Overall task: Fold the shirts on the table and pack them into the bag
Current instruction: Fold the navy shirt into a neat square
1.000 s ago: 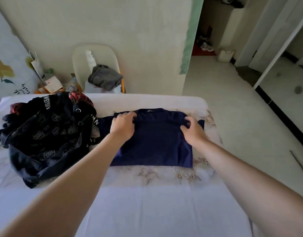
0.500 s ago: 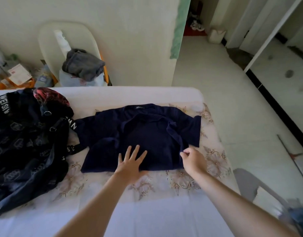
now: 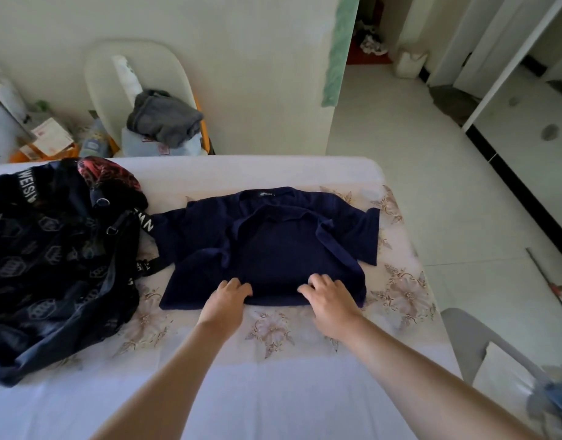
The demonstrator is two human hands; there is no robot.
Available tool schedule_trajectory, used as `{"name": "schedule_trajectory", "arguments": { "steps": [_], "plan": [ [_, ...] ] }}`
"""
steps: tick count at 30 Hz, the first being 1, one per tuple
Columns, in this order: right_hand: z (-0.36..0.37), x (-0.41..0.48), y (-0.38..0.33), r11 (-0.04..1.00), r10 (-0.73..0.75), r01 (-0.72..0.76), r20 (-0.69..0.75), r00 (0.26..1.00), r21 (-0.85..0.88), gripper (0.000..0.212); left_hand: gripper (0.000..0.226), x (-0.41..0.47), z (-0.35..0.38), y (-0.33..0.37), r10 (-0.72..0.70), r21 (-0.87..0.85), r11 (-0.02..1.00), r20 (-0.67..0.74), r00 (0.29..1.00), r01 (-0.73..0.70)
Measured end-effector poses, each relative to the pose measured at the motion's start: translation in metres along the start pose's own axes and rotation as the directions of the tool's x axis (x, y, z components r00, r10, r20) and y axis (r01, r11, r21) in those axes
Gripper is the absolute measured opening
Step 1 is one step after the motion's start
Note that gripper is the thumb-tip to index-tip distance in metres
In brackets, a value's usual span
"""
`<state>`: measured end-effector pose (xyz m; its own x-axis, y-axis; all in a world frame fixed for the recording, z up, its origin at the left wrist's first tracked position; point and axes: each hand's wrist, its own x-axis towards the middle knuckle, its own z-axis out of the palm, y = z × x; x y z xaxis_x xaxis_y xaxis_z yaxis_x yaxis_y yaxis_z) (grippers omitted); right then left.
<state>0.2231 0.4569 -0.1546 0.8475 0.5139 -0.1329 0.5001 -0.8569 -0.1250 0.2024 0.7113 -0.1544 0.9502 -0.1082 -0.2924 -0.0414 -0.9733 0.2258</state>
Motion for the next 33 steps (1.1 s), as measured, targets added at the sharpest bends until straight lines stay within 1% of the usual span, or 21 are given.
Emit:
{"name": "schedule_trajectory", "arguments": {
  "steps": [1,3,5,6,7,8,9,11,12,13,14,16,18,19,21,23,24,26,29,31,33],
  "plan": [
    [0.001,0.0,0.0,0.999,0.041,-0.041,0.03,0.999,0.0,0.044,0.048,-0.001,-0.006,-0.001,-0.013,-0.014,1.0,0.064,0.998,0.014],
    [-0.004,-0.006,0.001,0.979,0.121,-0.136,0.107,0.987,0.149,0.036,0.044,-0.008,-0.022,0.002,-0.01,0.02,1.0,0.249,0.969,0.005],
    [-0.013,-0.016,0.003,0.947,0.067,-0.15,0.281,0.958,0.285,0.034,0.033,-0.017,-0.034,0.01,0.005,0.083,0.995,0.475,0.88,-0.05],
    [-0.019,-0.022,0.001,0.945,0.02,-0.142,0.382,0.924,0.295,0.033,0.029,-0.021,-0.036,0.016,0.006,0.063,0.997,0.555,0.832,-0.049],
    [-0.023,-0.029,-0.001,0.943,-0.004,-0.147,0.452,0.892,0.298,0.029,0.028,-0.026,-0.036,0.022,0.012,0.018,0.999,0.595,0.804,-0.028],
    [-0.028,-0.033,-0.002,0.943,0.003,-0.156,0.462,0.887,0.294,0.024,0.029,-0.028,-0.035,0.028,0.025,-0.033,0.999,0.592,0.806,-0.006],
    [-0.032,-0.035,-0.003,0.939,0.034,-0.168,0.408,0.912,0.299,0.02,0.03,-0.029,-0.031,0.032,0.039,-0.089,0.996,0.544,0.838,0.011],
    [-0.032,-0.031,0.0,0.957,0.113,-0.132,0.086,0.99,0.258,0.015,0.032,-0.028,-0.024,0.039,0.065,-0.168,0.986,0.327,0.943,-0.01],
    [-0.03,-0.025,0.002,0.969,0.152,-0.13,-0.094,0.984,0.212,0.013,0.032,-0.024,-0.022,0.04,0.083,-0.167,0.985,0.176,0.981,-0.053],
    [-0.029,-0.019,0.004,0.972,0.2,-0.162,-0.237,0.951,0.171,0.016,0.03,-0.019,-0.019,0.041,0.12,-0.141,0.983,0.013,0.993,-0.117],
    [-0.03,-0.011,0.006,0.961,0.27,-0.234,-0.309,0.912,0.148,0.026,0.027,-0.012,-0.016,0.04,0.164,-0.086,0.981,-0.127,0.978,-0.176],
    [-0.038,0.007,0.007,0.891,0.454,-0.439,-0.237,0.859,0.118,0.053,0.025,0.001,-0.012,0.036,0.188,0.065,0.982,-0.279,0.942,-0.177],
    [-0.044,0.024,0.012,0.799,0.601,-0.6,-0.075,0.796,0.04,0.069,0.035,0.014,-0.014,0.033,0.119,0.145,0.985,-0.211,0.97,-0.09],
    [-0.046,0.032,0.016,0.761,0.648,-0.649,0.012,0.761,0.024,0.069,0.043,0.021,-0.015,0.03,0.071,0.165,0.985,-0.15,0.986,-0.046],
    [-0.047,0.046,0.024,0.71,0.686,-0.702,0.17,0.707,0.056,0.051,0.056,0.035,-0.018,0.023,0.005,0.207,0.978,-0.085,0.996,0.013],
    [-0.049,0.055,0.032,0.688,0.678,-0.718,0.255,0.689,0.11,0.031,0.07,0.046,-0.021,0.016,-0.012,0.195,0.98,-0.103,0.995,0.032],
    [-0.051,0.059,0.035,0.676,0.673,-0.721,0.269,0.689,0.153,0.032,0.074,0.05,-0.022,0.012,-0.009,0.173,0.984,-0.116,0.993,0.03],
    [-0.058,0.065,0.041,0.642,0.666,-0.714,0.26,0.7,0.278,0.037,0.072,0.06,-0.025,0.003,-0.008,0.121,0.992,-0.144,0.99,0.026],
    [-0.068,0.076,0.054,0.598,0.7,-0.703,0.177,0.692,0.384,0.039,0.054,0.075,-0.039,-0.008,-0.019,0.0,1.0,-0.197,0.98,0.019],
    [-0.073,0.087,0.063,0.601,0.729,-0.687,0.073,0.681,0.409,0.037,0.047,0.09,-0.054,-0.013,-0.098,-0.156,0.986,-0.26,0.961,0.059],
    [-0.073,0.099,0.069,0.652,0.726,-0.649,-0.077,0.683,0.392,0.033,0.046,0.109,-0.072,-0.019,-0.211,-0.281,0.95,-0.267,0.94,0.134]
  ]
}}
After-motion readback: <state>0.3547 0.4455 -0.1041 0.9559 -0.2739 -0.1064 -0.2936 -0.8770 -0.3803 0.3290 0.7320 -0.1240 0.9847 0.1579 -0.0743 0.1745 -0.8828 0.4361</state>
